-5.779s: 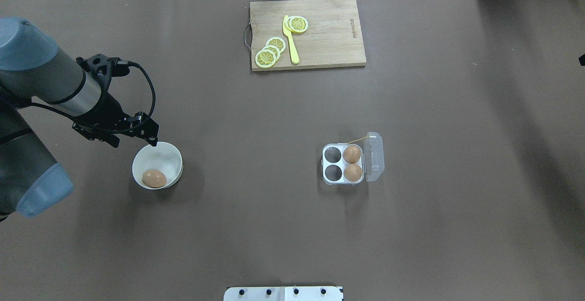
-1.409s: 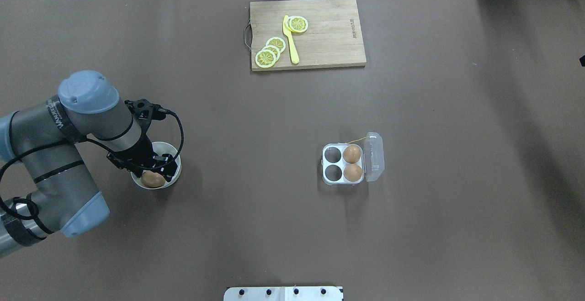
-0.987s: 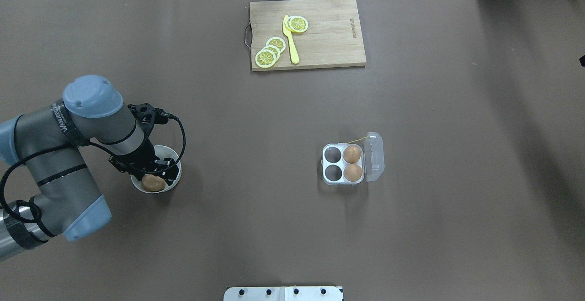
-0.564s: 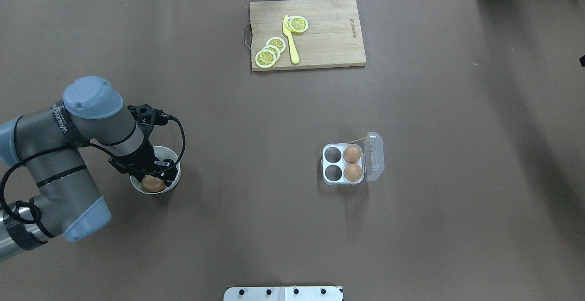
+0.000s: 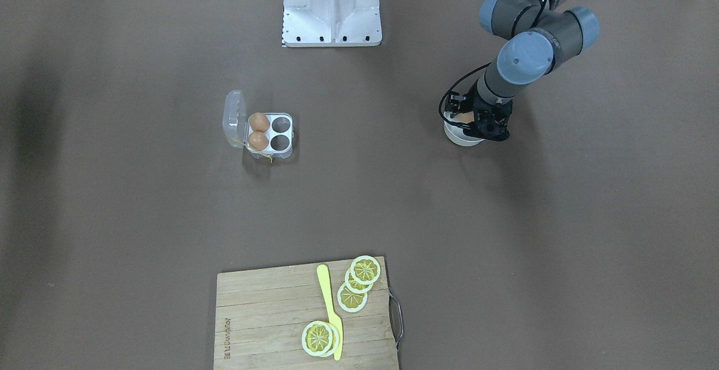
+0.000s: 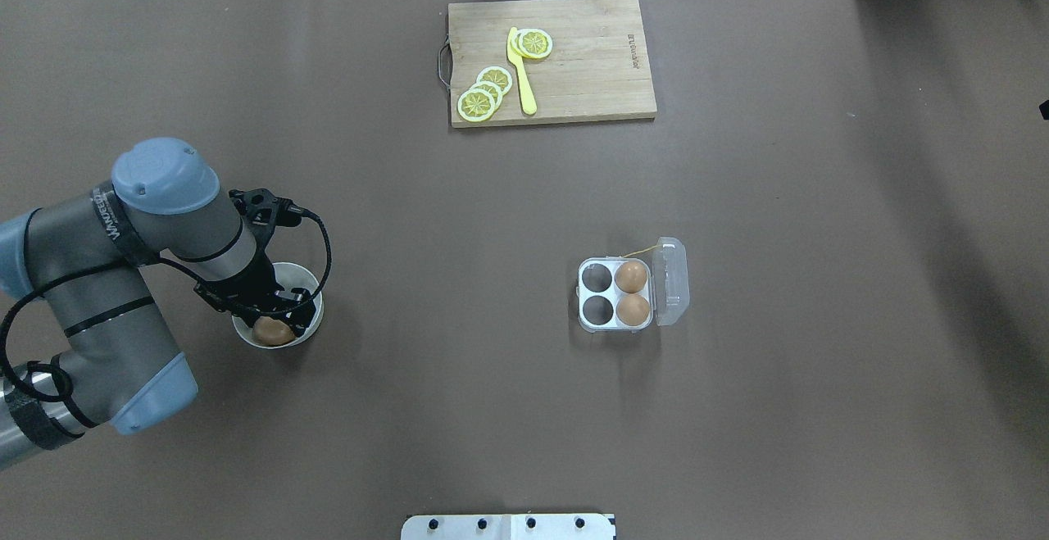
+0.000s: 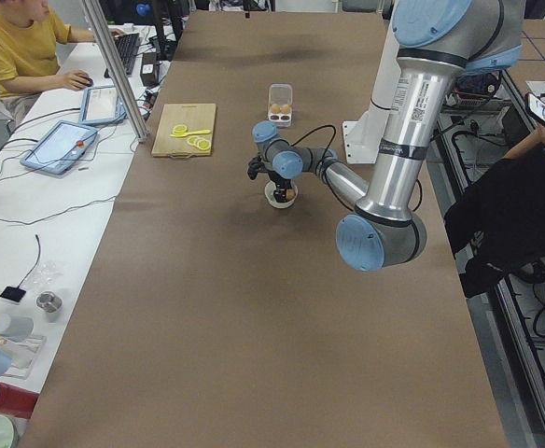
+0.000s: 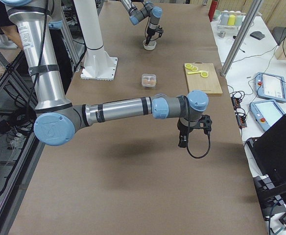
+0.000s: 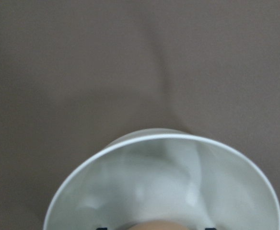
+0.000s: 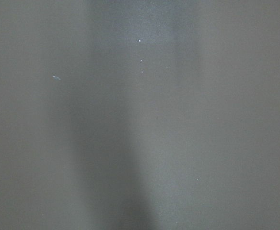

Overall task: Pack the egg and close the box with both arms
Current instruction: 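Lower the left gripper into the bowl and close it on the egg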

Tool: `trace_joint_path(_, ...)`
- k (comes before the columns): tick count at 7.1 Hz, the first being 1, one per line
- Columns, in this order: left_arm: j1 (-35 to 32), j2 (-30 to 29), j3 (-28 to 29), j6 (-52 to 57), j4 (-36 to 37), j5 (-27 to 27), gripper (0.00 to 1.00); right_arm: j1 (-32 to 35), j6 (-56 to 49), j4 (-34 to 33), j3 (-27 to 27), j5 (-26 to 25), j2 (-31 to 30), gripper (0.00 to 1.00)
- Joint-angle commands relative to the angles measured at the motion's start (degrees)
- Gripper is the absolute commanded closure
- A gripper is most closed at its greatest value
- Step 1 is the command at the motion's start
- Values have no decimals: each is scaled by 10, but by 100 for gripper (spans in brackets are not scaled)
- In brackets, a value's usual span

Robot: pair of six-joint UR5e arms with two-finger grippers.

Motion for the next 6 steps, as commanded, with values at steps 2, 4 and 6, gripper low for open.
trace_joint_path(2, 1, 0, -1, 1, 0, 7, 29, -1, 1, 0, 0, 0, 0, 0)
trace_joint_path(4, 0, 0, -1, 1, 0, 7, 45, -1, 1, 0, 0, 0, 0, 0)
trace_joint_path(6, -6, -1, -8, 1, 0, 7, 45, -1, 1, 0, 0, 0, 0, 0)
